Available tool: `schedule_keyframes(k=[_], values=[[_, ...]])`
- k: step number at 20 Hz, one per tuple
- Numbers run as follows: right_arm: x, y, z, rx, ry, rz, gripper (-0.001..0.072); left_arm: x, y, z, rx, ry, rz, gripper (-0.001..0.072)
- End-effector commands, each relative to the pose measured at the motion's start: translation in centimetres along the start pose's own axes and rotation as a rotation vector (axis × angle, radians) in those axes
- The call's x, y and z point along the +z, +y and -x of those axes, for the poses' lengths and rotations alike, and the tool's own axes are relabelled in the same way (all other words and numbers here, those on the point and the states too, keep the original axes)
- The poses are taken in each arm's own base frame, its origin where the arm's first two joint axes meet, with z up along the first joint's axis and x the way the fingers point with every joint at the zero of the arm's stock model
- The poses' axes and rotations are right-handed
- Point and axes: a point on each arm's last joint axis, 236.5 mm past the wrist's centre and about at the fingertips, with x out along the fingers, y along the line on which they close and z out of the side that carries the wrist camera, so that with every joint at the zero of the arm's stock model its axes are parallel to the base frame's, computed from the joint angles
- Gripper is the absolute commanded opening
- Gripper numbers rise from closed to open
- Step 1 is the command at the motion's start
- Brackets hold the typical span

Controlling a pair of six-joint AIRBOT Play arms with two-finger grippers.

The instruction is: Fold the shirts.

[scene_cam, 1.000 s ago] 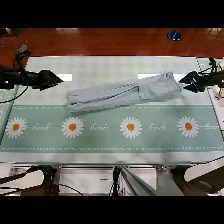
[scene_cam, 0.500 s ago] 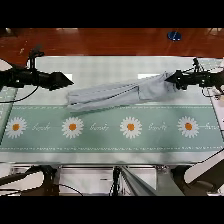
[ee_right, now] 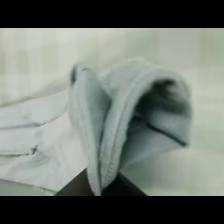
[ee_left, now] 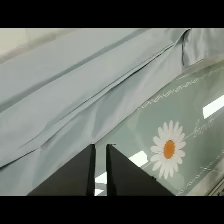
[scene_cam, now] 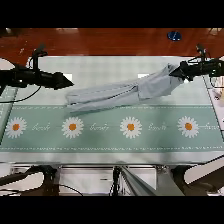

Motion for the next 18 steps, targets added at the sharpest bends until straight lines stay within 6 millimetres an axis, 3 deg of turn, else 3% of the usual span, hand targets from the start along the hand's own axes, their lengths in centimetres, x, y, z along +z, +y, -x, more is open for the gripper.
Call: schedule_keyframes(k=[1, 2, 3, 6, 11, 15, 18], values=[[-1.8, 1.5, 4.0, -0.111, 0.044, 0.057, 0.0028, 0.6, -3.9, -1.7, -0.094, -0.022, 0.012, 0.0117], [-2.4, 1.5, 5.0, -0.149, 0.060, 0.070, 0.0028, 0.6, -4.8, -2.6, -0.091, -0.025, 0.023, 0.0105], [-3.0, 1.5, 5.7, -0.171, 0.079, 0.077, 0.0028, 0.6, -5.6, -3.7, -0.088, -0.026, 0.016, 0.0030], [-4.3, 2.4, 7.1, -0.192, 0.108, 0.070, 0.0028, -0.6, -8.5, -8.3, -0.089, -0.007, 0.055, 0.0030], [-5.0, 2.9, 8.3, -0.219, 0.116, 0.058, 0.0028, -6.8, -13.3, -16.2, -0.108, 0.140, 0.077, 0.0030], [-5.7, 2.6, 8.5, -0.232, 0.149, 0.052, 0.0028, -7.6, -16.7, -19.8, -0.152, 0.083, 0.149, 0.0030], [-5.8, 2.7, 8.5, -0.231, 0.150, 0.045, 0.0028, -7.9, -17.8, -21.5, -0.173, 0.054, 0.217, 0.0030]])
